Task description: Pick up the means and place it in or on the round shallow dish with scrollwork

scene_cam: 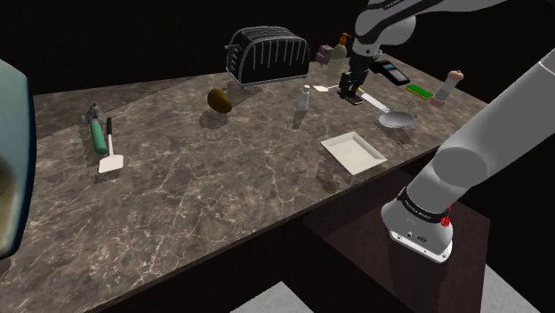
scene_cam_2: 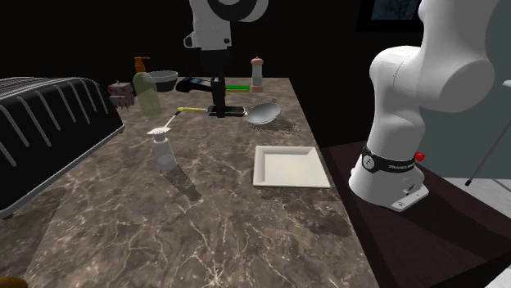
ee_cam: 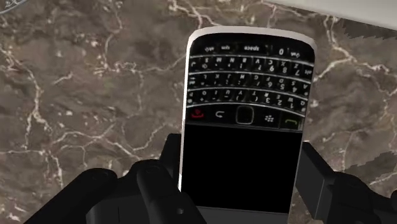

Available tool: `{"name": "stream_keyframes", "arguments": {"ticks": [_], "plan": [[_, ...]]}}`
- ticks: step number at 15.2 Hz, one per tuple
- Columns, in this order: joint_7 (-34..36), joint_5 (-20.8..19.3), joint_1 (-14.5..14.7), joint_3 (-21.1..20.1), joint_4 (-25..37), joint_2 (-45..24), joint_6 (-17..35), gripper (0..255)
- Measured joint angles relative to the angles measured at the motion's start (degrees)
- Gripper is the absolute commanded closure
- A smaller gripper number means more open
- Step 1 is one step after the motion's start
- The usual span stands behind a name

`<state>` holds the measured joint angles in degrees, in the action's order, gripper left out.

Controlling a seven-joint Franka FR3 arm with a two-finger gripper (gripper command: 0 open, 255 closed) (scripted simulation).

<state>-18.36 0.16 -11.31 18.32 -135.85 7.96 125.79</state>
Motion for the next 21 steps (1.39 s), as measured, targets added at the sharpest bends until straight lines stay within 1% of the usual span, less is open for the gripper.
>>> {"name": "stream_keyframes", "arguments": {"ticks": [6, 11, 16, 21], "plan": [[-7.39, -2.82, -4.42, 4.98, -2.70, 3.15, -0.37, 255], [-14.08, -4.94, -8.07, 9.45, -3.54, 4.37, -0.65, 255], [-21.19, -5.97, -11.19, 14.02, -1.73, 3.63, -1.60, 255], [-29.23, -5.03, -13.63, 18.80, 1.40, 0.25, -1.56, 255]]}}
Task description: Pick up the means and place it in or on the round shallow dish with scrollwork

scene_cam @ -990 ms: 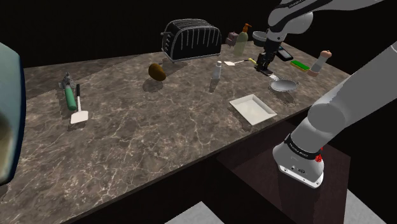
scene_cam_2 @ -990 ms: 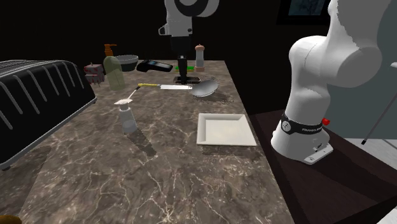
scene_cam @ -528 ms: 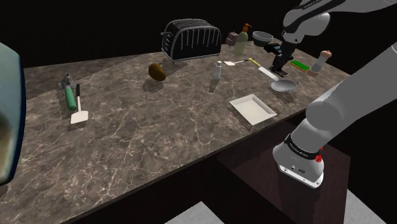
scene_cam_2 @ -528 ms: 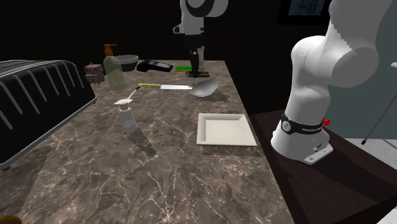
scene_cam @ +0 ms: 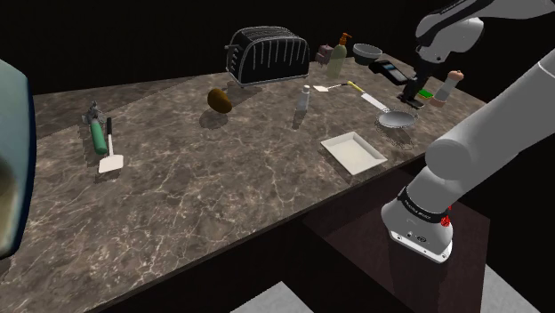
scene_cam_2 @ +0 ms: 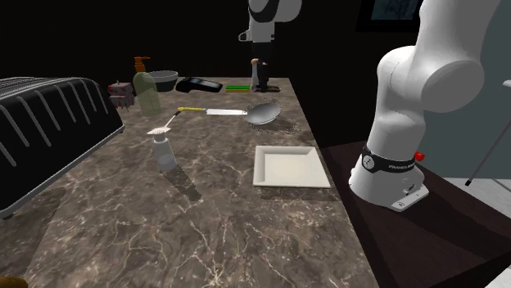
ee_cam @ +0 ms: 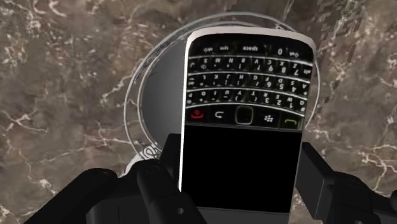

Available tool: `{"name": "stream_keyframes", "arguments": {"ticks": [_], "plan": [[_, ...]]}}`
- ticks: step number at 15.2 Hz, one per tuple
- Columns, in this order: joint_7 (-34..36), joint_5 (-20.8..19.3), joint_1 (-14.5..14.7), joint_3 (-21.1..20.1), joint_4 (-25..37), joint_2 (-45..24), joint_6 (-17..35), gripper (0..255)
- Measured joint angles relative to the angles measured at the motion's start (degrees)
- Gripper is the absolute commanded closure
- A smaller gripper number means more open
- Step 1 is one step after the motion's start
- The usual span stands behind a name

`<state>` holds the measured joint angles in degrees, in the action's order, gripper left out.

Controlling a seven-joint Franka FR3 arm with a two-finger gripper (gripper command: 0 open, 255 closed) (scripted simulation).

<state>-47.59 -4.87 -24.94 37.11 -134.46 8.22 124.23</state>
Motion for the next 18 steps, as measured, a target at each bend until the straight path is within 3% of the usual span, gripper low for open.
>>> {"name": "stream_keyframes", "arguments": {"ticks": [13, 18], "plan": [[-5.63, 6.06, 0.21, 1.58, -3.31, -8.32, 10.03, 255], [-6.10, 6.73, 0.22, 1.55, -3.73, -9.05, 11.01, 255]]}}
